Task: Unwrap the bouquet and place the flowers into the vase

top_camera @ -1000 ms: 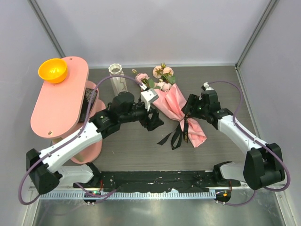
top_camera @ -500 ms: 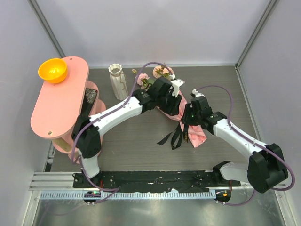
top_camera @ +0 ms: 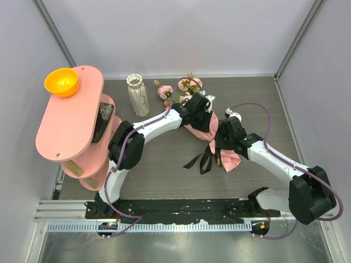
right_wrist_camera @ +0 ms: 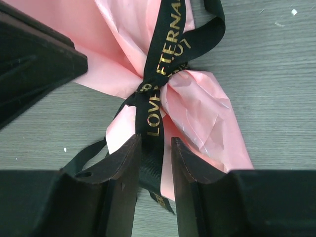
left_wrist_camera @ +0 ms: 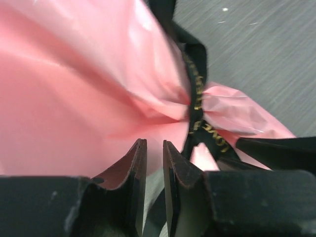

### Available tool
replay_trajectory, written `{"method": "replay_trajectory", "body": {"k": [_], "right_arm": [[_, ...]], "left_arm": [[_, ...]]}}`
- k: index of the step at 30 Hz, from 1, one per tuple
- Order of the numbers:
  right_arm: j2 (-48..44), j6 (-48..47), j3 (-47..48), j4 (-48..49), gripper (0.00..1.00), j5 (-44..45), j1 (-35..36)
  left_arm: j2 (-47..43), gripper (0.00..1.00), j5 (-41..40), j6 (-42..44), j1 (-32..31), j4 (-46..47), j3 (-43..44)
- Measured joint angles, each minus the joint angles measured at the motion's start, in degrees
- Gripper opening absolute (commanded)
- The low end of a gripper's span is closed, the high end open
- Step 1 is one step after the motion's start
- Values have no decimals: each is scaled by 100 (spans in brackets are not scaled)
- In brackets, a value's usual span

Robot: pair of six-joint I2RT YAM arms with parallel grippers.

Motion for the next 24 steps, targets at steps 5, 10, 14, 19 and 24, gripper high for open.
{"method": "replay_trajectory", "body": {"k": [5, 10, 14, 19, 24], "right_arm": [[2, 42, -103, 42, 19, -31, 57], [-83, 46, -98, 85, 12, 52, 61], [-190, 17, -76, 149, 1, 122, 61], [-229, 46, 98, 175, 1, 232, 61], [-929, 271, -17, 448, 1, 146, 57]], "left_arm": [[92, 19, 9, -227, 155, 199, -310], [98, 18, -46, -317, 195, 439, -643], [166, 18, -63, -361, 190, 533, -684], [249, 17, -63, -424, 181, 584, -684], [280, 15, -83, -422, 179, 584, -684]]}}
